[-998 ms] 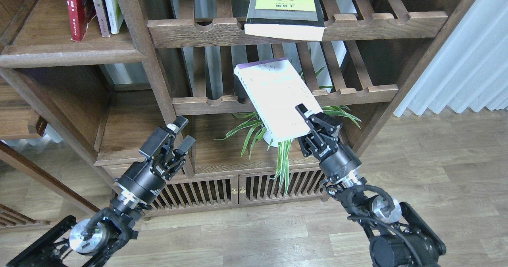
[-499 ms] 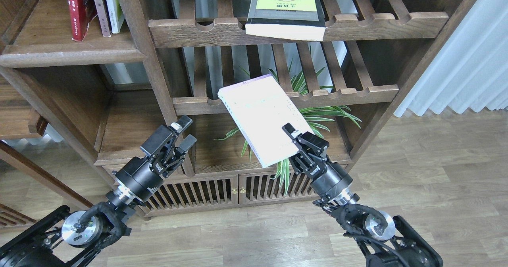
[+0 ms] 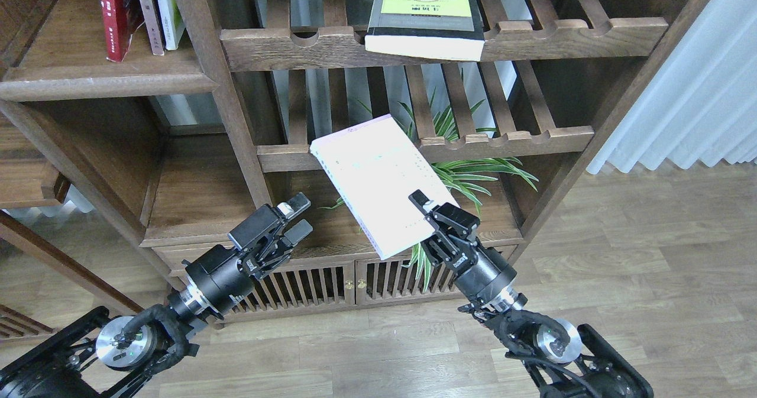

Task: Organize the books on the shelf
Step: 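Pull the white book off the shelf between both grippers, then hold the white book between both grippers and adjust the grip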

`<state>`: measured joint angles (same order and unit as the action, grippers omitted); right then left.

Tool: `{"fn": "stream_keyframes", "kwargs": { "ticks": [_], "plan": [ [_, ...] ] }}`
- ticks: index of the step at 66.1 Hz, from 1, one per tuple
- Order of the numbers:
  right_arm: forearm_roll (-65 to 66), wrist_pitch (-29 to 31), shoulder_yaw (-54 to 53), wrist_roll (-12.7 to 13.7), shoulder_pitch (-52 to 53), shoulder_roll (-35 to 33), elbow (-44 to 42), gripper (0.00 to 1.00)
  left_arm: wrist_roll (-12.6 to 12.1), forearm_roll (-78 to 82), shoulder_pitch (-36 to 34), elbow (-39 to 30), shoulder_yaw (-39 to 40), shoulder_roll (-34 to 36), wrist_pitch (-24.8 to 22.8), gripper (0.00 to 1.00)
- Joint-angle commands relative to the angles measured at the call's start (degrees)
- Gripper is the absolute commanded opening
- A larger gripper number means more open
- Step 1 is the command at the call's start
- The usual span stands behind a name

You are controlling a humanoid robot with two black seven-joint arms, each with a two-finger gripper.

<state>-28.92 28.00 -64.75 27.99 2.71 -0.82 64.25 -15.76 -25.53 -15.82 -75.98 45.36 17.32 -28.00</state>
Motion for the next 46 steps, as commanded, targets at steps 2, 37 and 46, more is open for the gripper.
{"fn": "stream_keyframes", "kwargs": {
  "ticks": [2,37,46],
  "plan": [
    [2.11,0.0,0.42,0.01,-1.04,0.82,0.35,0.16,0.03,0.04,0.0,0.13,0.08,-0.45,0.0,1.0],
    [7.29,0.0,0.42,0.01,-2.45,0.82,0.44,0.17,0.2,0.57,1.14,0.31,-0.27,-0.53,0.0,1.0],
    [7.29,0.0,0.42,0.01,-2.45,0.82,0.44,0.17,0.12,0.57,0.97,0.31,-1.5,-0.53,0.0,1.0]
  ]
}}
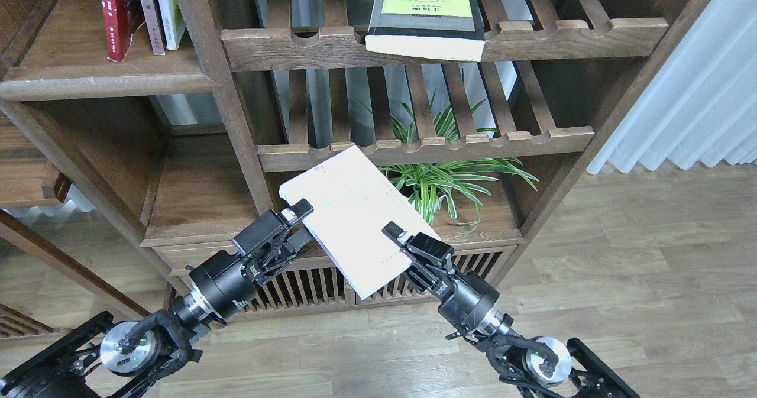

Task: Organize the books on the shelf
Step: 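Hold the white book between both grippers and adjust the grip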

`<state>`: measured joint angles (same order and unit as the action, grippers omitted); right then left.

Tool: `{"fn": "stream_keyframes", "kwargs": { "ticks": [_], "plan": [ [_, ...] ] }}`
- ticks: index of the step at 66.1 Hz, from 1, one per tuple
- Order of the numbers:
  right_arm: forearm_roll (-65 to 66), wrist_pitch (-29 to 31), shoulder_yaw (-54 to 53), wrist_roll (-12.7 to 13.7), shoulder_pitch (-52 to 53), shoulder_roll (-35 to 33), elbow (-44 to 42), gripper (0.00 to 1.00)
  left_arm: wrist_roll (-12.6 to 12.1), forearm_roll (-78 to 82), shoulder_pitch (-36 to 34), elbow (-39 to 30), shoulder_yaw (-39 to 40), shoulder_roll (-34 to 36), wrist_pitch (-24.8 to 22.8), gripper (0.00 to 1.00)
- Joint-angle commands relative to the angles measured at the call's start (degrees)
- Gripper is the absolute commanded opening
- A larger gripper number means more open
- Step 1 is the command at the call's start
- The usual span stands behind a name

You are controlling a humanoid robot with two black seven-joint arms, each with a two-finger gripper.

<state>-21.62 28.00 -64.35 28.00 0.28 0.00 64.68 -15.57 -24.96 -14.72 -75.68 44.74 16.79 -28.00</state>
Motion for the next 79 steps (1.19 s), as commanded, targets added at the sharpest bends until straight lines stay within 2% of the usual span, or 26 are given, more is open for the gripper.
{"fn": "stream_keyframes", "kwargs": {
  "ticks": [1,32,41,42,61,79],
  "plan": [
    [0.0,0.0,0.02,0.0,-0.01,0.0,0.01,0.17,-0.08,0.0,-0.13,0.0,-0.88,0.0,0.0,1.0],
    [1.15,0.0,0.28,0.0,-0.72,0.0,0.53,0.17,-0.17,0.44,-0.05,0.35,-0.97,-0.44,0.0,0.98],
    [1.15,0.0,0.28,0.0,-0.81,0.0,0.89,0.17,-0.17,0.44,0.04,0.79,-0.97,-1.05,0.0,0.89],
    [1.15,0.0,0.8,0.0,-0.81,0.0,1.23,0.17,-0.17,0.44,-0.05,0.88,-0.97,-1.66,0.0,0.86],
    [1.15,0.0,1.51,0.0,-0.89,0.0,2.56,0.18,-0.16,1.5,0.39,1.85,-0.97,-3.25,0.0,0.84],
    [1.15,0.0,1.86,0.0,-1.25,0.0,2.73,0.18,-0.25,1.5,0.31,1.94,-0.97,-4.13,0.0,0.72]
  ]
}}
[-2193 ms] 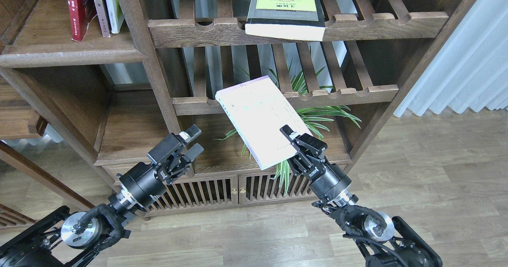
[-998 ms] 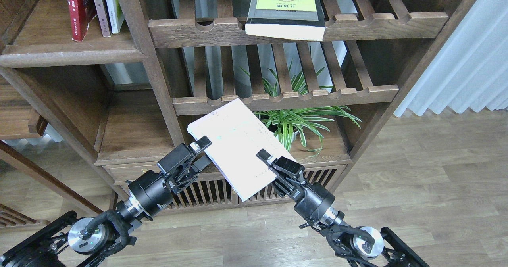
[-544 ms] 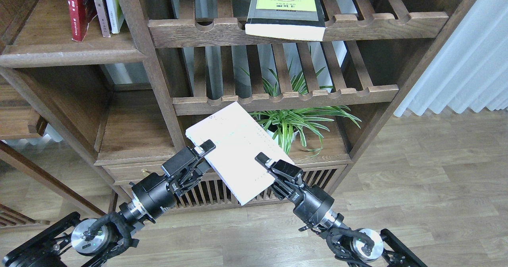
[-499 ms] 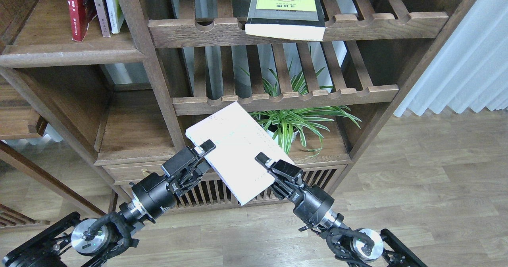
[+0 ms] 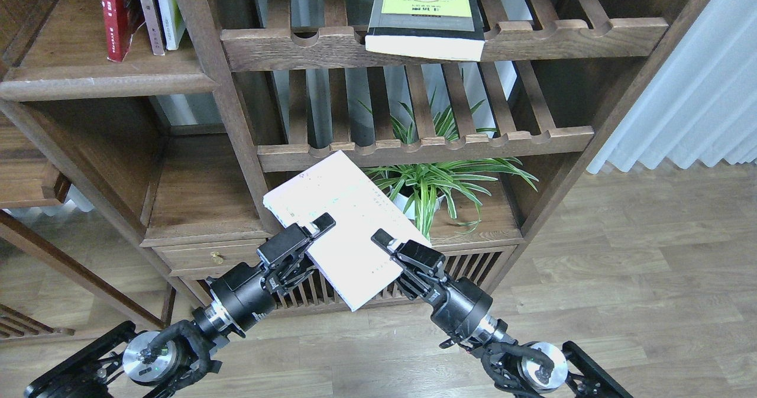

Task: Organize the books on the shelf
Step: 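Hold the white book between both grippers and adjust the grip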

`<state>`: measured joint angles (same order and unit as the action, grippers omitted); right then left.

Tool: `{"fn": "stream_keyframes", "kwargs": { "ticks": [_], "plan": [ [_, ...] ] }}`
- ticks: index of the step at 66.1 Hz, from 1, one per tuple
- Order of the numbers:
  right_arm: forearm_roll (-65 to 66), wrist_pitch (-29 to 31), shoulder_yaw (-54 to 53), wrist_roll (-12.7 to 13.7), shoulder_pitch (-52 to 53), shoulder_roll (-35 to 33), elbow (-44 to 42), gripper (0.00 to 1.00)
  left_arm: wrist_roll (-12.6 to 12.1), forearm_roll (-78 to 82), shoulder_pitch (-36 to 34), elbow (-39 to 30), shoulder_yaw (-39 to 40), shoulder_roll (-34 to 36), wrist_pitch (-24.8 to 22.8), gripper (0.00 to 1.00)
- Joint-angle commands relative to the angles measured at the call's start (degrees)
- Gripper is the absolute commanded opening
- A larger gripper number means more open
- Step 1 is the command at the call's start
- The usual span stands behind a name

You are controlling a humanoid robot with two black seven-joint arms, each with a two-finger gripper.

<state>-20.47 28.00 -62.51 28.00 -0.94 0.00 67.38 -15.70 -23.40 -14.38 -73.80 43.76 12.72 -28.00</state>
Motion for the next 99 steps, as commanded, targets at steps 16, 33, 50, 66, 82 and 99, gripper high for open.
{"fn": "stream_keyframes", "kwargs": {
  "ticks": [16,33,50,66,82,99],
  "plan": [
    [-0.01,0.0,0.02,0.0,-0.12,0.0,0.21,0.19,-0.3,-0.15,-0.03,0.15,0.01,-0.06,0.0,0.55],
    [-0.01,0.0,0.11,0.0,-0.03,0.0,0.21,0.2,-3.63,-0.24,-0.12,0.41,0.27,-0.06,0.0,0.46],
    [-0.01,0.0,0.37,0.0,-0.03,0.0,0.21,0.19,-4.25,-0.85,-0.3,0.59,0.71,-0.15,0.0,0.29],
    [-0.1,0.0,0.37,0.0,-0.03,0.0,0.56,0.2,-4.25,-1.03,-0.3,0.59,1.85,-0.32,0.0,0.15],
    [-0.1,0.0,0.37,0.0,-0.12,0.0,0.74,0.21,-4.34,-2.0,-0.3,0.59,1.86,-0.41,0.0,0.06],
    [-0.1,0.0,0.46,0.0,-0.12,0.0,0.74,0.3,-4.43,-2.0,-0.12,0.59,2.03,-0.41,0.0,0.07]
  ]
}}
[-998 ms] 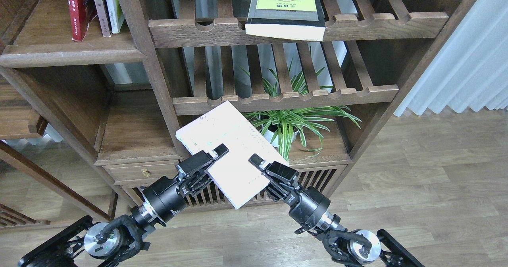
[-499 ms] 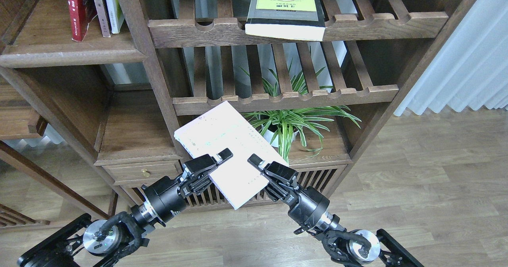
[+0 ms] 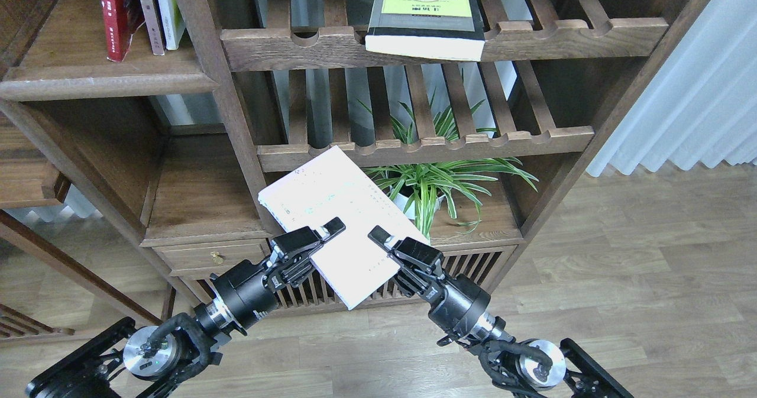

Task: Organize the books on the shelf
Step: 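Hold the white book between both grippers and adjust the grip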

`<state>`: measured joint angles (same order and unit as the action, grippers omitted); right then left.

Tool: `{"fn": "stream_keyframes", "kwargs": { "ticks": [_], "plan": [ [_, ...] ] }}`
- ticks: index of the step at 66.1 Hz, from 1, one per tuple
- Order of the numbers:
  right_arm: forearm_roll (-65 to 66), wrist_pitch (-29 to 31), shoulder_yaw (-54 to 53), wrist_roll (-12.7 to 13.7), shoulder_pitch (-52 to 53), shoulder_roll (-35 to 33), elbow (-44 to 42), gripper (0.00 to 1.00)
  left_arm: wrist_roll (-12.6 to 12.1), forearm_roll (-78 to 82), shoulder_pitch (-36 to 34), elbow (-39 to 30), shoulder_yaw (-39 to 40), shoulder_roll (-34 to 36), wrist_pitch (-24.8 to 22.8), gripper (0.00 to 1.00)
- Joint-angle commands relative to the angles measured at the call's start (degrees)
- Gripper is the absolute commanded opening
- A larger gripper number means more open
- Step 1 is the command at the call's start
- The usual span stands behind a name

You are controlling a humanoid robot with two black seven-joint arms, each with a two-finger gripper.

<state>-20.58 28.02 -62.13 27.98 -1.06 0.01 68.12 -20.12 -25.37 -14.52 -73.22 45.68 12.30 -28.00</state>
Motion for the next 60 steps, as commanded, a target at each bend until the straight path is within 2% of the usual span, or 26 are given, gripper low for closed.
{"fn": "stream_keyframes", "kwargs": {
  "ticks": [1,5,12,16,21,35,42,52,60],
  "plan": [
    [0.02,-0.02,0.08,0.02,0.0,-0.01,0.0,0.31,0.0,-0.03,0.01,0.01,0.11,0.01,0.0,0.07],
    [0.02,-0.02,0.08,0.02,0.0,-0.01,0.0,0.33,0.0,-0.03,0.1,0.01,0.11,0.01,0.0,0.07],
    [0.54,-0.02,-0.45,0.02,0.09,-0.01,-0.09,0.51,0.0,-0.03,0.1,0.01,0.2,0.01,0.0,0.07],
    [0.55,-0.02,-0.72,0.02,0.0,-0.01,-0.09,0.53,0.0,-0.03,0.1,0.01,0.2,0.01,0.0,0.07],
    [0.63,-0.02,-0.8,0.02,0.0,-0.01,-0.09,0.6,0.0,-0.03,0.19,0.01,0.2,0.01,0.0,0.07],
    [0.63,-0.02,-0.8,0.02,-0.17,-0.01,-0.09,0.65,0.0,-0.03,0.1,0.01,0.2,0.01,0.0,0.07],
    [0.46,-0.02,-0.8,0.02,-0.17,-0.01,0.0,0.63,0.0,-0.03,0.1,0.01,0.2,0.01,0.0,0.07],
    [-0.07,-0.02,-0.8,0.02,-0.35,-0.01,0.0,0.42,0.0,-0.03,0.19,0.01,0.2,0.01,0.0,0.07],
    [-1.03,-0.02,-0.54,0.02,-0.35,-0.01,0.0,0.32,0.0,-0.03,0.19,0.01,0.2,0.01,0.0,0.07]
  ]
}}
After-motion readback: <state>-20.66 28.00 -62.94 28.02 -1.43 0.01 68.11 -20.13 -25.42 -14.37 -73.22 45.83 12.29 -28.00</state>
